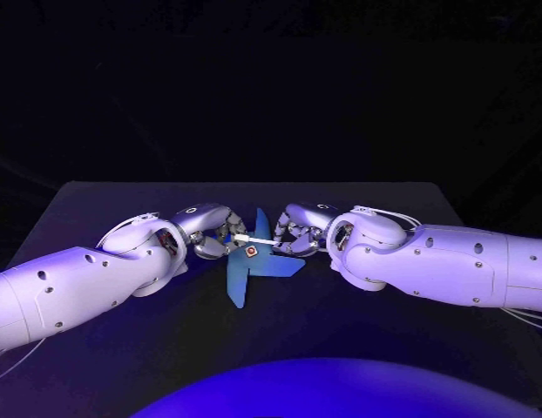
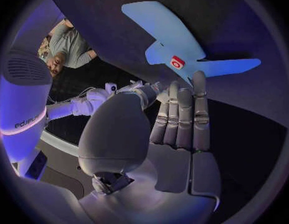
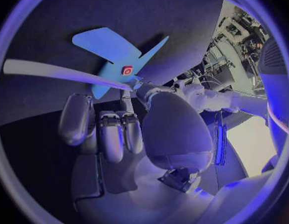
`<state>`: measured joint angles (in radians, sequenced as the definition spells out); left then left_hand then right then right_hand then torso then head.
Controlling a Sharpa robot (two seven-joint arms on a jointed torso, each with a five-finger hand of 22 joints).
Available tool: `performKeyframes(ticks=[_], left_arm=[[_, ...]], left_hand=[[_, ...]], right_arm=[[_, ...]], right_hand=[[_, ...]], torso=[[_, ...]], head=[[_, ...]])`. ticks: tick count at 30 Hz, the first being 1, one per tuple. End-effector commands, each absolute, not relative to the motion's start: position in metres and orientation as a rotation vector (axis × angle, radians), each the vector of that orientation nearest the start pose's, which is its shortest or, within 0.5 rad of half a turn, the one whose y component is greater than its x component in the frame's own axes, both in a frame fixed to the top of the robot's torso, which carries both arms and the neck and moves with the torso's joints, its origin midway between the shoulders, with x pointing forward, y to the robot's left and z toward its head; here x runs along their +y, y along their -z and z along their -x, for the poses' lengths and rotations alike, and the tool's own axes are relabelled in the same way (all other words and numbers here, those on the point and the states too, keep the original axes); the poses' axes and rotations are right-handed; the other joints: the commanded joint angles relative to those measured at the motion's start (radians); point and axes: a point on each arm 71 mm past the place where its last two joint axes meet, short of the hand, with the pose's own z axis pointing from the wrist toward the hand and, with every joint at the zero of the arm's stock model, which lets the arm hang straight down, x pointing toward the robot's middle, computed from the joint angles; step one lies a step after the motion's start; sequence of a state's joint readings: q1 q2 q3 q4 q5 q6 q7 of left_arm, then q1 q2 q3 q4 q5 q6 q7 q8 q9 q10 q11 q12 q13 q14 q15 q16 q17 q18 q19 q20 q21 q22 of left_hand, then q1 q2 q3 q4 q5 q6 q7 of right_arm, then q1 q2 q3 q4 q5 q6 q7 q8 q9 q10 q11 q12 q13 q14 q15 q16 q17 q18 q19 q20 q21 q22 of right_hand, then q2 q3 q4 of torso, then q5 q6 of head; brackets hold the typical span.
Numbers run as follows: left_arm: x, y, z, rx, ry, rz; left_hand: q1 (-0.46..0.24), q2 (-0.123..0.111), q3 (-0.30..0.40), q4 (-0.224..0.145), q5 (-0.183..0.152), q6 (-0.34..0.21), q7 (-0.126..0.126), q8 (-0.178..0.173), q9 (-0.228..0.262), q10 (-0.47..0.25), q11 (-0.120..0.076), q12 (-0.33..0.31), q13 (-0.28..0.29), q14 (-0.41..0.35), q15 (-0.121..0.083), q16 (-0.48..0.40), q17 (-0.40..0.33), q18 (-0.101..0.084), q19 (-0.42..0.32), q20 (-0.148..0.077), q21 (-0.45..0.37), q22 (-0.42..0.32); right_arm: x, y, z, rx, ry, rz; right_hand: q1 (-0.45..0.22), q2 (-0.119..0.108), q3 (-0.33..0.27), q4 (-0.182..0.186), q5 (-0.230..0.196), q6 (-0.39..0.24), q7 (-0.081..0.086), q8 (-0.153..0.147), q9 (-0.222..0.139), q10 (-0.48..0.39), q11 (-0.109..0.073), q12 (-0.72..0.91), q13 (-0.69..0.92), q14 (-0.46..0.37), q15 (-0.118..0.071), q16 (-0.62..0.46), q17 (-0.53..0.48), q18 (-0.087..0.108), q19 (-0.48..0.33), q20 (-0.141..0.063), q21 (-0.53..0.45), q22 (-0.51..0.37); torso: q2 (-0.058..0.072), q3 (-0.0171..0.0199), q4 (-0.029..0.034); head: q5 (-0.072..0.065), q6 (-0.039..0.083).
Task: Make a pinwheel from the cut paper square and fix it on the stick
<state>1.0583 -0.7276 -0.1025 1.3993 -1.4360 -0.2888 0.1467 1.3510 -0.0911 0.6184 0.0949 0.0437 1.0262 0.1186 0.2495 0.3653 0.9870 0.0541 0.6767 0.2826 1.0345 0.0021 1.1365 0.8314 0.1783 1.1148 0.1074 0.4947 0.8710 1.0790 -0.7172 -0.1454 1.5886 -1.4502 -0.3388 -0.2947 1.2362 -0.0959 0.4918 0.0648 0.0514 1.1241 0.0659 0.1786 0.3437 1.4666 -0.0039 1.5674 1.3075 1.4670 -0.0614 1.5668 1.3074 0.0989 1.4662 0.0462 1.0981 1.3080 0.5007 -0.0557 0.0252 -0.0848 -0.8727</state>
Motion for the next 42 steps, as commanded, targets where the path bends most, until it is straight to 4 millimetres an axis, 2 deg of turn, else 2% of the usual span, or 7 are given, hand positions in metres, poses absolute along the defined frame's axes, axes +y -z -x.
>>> performKeyframes(ticks=[1, 6, 17, 26, 33, 38, 42], left_arm=[[0.163, 0.278, -0.453, 1.821, 0.889, -0.295], [0.162, 0.278, -0.453, 1.823, 0.891, -0.292], [0.163, 0.278, -0.453, 1.823, 0.897, -0.27], [0.165, 0.277, -0.455, 1.815, 0.89, -0.23], [0.167, 0.277, -0.456, 1.815, 0.877, -0.207], [0.168, 0.277, -0.457, 1.812, 0.866, -0.193], [0.17, 0.277, -0.457, 1.815, 0.869, -0.18]], left_hand=[[-0.003, 0.006, 0.012, -0.003, 0.004, 0.008, 0.0, 0.007, 0.001, 0.007, 0.002, -0.002, 0.0, 0.009, -0.001, 0.005, 0.001, 0.0, -0.004, -0.002, 0.004, 0.002], [-0.005, 0.006, 0.014, -0.005, 0.004, 0.008, 0.0, 0.007, 0.001, 0.008, 0.002, -0.003, 0.0, 0.011, -0.001, 0.006, 0.003, 0.0, -0.005, -0.002, 0.005, 0.003], [-0.022, -0.004, 0.018, -0.008, 0.004, 0.001, 0.002, 0.006, 0.001, 0.004, 0.006, -0.006, 0.001, -0.005, 0.002, -0.007, -0.015, -0.002, -0.009, -0.001, 0.003, 0.007], [-0.115, -0.097, -0.067, 0.04, 0.004, -0.046, 0.023, -0.018, -0.009, -0.049, 0.037, -0.069, -0.029, -0.027, 0.028, -0.013, -0.029, -0.007, -0.019, 0.018, -0.019, 0.003], [-0.135, -0.136, -0.145, 0.085, 0.009, -0.061, 0.033, -0.032, -0.022, -0.055, 0.042, -0.077, -0.034, -0.065, 0.036, -0.032, -0.061, -0.002, -0.018, 0.03, -0.046, -0.01], [-0.123, -0.155, -0.279, 0.156, 0.054, -0.083, 0.044, -0.045, -0.038, -0.073, 0.05, -0.074, -0.033, -0.085, 0.043, -0.04, -0.068, 0.0, -0.013, 0.04, -0.088, -0.03], [-0.059, -0.095, -0.524, 0.195, 0.07, -0.099, 0.051, -0.042, -0.053, -0.095, 0.058, -0.06, -0.028, -0.102, 0.05, -0.042, -0.076, 0.0, 0.001, 0.046, -0.133, -0.046]], right_arm=[[-0.128, 0.27, -0.425, 1.889, -0.681, 0.134], [-0.129, 0.27, -0.426, 1.878, -0.665, 0.14], [-0.131, 0.269, -0.429, 1.836, -0.665, 0.136], [-0.133, 0.271, -0.43, 1.862, -0.647, 0.126], [-0.137, 0.273, -0.432, 1.884, -0.602, 0.073], [-0.14, 0.274, -0.434, 1.888, -0.566, 0.021], [-0.142, 0.275, -0.435, 1.894, -0.548, -0.007]], right_hand=[[0.022, 0.005, 0.025, -0.02, -0.003, 0.009, -0.002, 0.009, 0.008, 0.104, -0.008, 0.003, 0.263, 0.104, -0.009, 0.004, 0.263, -0.02, 0.008, -0.009, 0.008, 0.157], [0.035, 0.002, 0.069, -0.068, -0.003, 0.017, -0.004, 0.026, 0.022, 0.104, -0.009, 0.003, 0.263, 0.104, -0.011, 0.004, 0.263, -0.022, 0.01, -0.012, 0.02, 0.16], [0.017, -0.003, 0.093, -0.089, -0.003, 0.028, -0.008, 0.046, 0.04, 0.104, -0.013, 0.003, 0.263, 0.104, -0.012, 0.004, 0.263, -0.022, 0.01, -0.013, 0.023, 0.16], [0.004, -0.006, 0.101, -0.092, -0.003, 0.03, -0.011, 0.053, 0.047, 0.104, -0.015, 0.003, 0.263, 0.104, -0.013, 0.004, 0.263, -0.022, 0.009, -0.013, 0.019, 0.159], [-0.008, -0.006, 0.107, -0.093, -0.003, 0.032, -0.013, 0.058, 0.052, 0.104, -0.017, 0.003, 0.263, 0.104, -0.015, 0.004, 0.263, -0.021, 0.009, -0.014, 0.019, 0.159], [-0.015, -0.005, 0.112, -0.094, -0.003, 0.032, -0.014, 0.06, 0.055, 0.104, -0.018, 0.003, 0.263, 0.104, -0.016, 0.004, 0.263, -0.021, 0.009, -0.015, 0.017, 0.159], [-0.019, -0.006, 0.114, -0.095, -0.003, 0.033, -0.015, 0.062, 0.057, 0.104, -0.019, 0.003, 0.263, 0.104, -0.016, 0.004, 0.263, -0.021, 0.009, -0.016, 0.018, 0.159]], torso=[[0.0, -0.0002, 0.0001], [0.0, -0.0002, 0.001], [0.0, -0.0003, 0.0006], [0.0, -0.0003, -0.0002], [0.0, -0.0002, 0.0001], [0.0, -0.0004, -0.0003], [0.0, -0.0003, 0.0002]], head=[[-0.002, 0.0], [-0.002, 0.0], [-0.001, 0.0], [0.0, 0.0], [-0.003, 0.0], [-0.005, 0.0], [-0.005, 0.0]])
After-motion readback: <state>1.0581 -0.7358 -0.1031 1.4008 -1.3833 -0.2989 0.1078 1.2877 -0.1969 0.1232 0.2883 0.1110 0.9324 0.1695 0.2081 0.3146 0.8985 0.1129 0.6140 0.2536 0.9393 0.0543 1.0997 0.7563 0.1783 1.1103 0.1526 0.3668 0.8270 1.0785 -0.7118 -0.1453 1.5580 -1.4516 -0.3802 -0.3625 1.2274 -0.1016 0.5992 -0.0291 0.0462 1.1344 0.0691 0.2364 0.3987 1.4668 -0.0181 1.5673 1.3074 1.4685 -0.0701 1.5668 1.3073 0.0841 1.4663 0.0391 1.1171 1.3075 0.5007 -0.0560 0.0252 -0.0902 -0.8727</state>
